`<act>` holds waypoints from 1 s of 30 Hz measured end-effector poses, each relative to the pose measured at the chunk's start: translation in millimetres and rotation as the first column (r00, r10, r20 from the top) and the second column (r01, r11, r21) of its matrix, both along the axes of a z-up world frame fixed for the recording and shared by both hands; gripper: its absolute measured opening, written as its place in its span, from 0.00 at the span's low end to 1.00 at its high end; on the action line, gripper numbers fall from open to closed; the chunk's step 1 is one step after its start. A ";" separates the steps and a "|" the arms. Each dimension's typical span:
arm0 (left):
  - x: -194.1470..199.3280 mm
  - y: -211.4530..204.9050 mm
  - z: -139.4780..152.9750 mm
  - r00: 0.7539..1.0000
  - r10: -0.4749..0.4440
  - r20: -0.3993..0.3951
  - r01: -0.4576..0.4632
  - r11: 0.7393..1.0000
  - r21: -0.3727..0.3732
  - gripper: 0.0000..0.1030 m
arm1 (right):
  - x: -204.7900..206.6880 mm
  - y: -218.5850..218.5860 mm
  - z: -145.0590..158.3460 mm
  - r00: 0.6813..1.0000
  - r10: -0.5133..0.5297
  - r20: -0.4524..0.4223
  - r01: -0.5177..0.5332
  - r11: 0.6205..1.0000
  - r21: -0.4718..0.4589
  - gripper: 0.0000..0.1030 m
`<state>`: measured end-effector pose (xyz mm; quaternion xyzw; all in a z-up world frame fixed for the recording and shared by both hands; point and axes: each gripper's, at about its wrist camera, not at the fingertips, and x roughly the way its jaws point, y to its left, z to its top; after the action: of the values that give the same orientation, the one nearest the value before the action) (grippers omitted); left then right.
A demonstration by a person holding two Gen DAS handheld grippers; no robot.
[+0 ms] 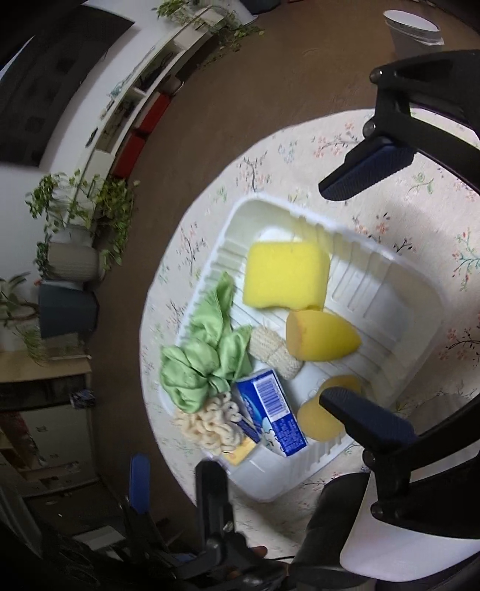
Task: Organize soft objects
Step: 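Withdraw both open tools from the tray toward the table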
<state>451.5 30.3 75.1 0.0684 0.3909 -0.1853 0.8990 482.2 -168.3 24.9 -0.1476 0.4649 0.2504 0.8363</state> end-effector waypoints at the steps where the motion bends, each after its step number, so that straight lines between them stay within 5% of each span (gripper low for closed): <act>1: -4.0 3.7 4.0 1.000 0.012 0.015 -0.012 1.000 -0.008 1.00 | -0.6 -2.0 2.1 1.000 -0.010 0.006 0.010 1.000 0.006 1.00; 15: -80.7 55.1 32.7 0.990 0.109 0.089 -0.100 0.990 -0.102 1.00 | -53.6 -81.0 57.8 0.962 -0.236 0.138 0.214 0.964 0.155 1.00; 21: -138.9 68.3 23.2 0.988 0.133 0.077 -0.119 0.980 -0.161 1.00 | -121.3 -101.5 71.1 0.947 -0.275 0.167 0.235 0.945 0.227 1.00; 30: -254.0 72.2 -7.0 0.975 0.210 0.074 -0.196 0.967 -0.160 1.00 | -239.3 -69.1 41.2 0.965 -0.208 0.157 0.164 0.953 0.255 1.00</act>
<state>197.6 102.4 68.1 -0.0325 0.3394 -0.1180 0.9326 242.9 -237.3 66.0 -0.0230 0.3647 0.2100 0.9068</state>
